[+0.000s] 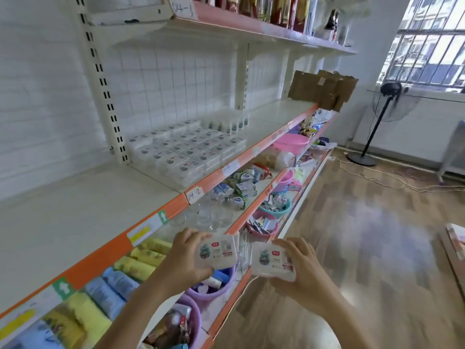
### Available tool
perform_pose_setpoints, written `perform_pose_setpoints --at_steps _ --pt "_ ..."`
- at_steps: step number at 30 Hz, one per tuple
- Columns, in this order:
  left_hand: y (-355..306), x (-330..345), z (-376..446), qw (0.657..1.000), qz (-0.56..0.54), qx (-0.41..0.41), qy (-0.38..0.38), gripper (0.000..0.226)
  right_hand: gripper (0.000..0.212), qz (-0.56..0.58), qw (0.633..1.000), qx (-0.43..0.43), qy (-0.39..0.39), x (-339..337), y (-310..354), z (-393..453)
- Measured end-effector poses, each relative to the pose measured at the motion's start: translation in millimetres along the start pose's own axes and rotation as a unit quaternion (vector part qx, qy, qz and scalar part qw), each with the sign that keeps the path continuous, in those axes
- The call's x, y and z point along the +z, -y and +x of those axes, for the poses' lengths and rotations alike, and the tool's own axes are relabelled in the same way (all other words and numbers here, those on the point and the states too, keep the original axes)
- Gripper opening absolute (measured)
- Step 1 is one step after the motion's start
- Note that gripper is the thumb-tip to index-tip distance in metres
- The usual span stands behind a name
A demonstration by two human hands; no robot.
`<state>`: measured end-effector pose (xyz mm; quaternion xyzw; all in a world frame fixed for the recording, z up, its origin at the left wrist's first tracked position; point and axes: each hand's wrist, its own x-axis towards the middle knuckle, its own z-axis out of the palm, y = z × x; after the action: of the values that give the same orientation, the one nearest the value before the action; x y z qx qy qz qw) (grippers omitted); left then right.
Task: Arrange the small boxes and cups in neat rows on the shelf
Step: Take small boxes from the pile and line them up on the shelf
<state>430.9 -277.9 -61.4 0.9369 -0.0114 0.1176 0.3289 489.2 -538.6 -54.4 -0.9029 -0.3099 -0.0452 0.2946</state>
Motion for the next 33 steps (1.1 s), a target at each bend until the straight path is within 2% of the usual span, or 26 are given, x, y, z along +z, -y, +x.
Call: perform_pose_setpoints --at_steps 5,10,15,18,24,28,33 --pt "-1.4 18.1 63.0 1.0 0.001 0.013 0.012 0.066 0.069 -0.009 1.0 0.019 0.017 -6.4 -41.3 40.5" --pt "-2.3 23.9 149.4 1.0 0.003 0.03 0.008 0.066 0.07 -0.032 0.999 0.023 0.028 -27.8 -76.2 120.6" --pt "0.3 2.5 241.7 0.999 -0.01 0.035 -0.021 0.068 0.074 -0.053 0.998 -0.022 0.029 -54.4 -105.2 224.3" --pt "9.3 -15.0 281.3 0.999 -0.008 0.023 -0.045 0.071 0.071 -0.025 0.998 -0.043 0.025 -61.2 -113.5 276.3" --pt "43.2 -53.7 332.9 0.993 0.05 -0.03 -0.098 0.087 0.07 -0.035 0.99 -0.131 0.037 -49.5 -125.2 382.8" --pt "75.4 -72.7 355.3 0.984 0.072 -0.101 -0.131 0.078 0.071 -0.014 0.977 -0.199 0.077 -33.5 -126.0 460.6" --pt "103.8 -89.0 378.2 0.955 0.107 -0.197 -0.194 0.07 0.072 0.008 0.95 -0.282 0.132 -7.2 -118.7 554.8"
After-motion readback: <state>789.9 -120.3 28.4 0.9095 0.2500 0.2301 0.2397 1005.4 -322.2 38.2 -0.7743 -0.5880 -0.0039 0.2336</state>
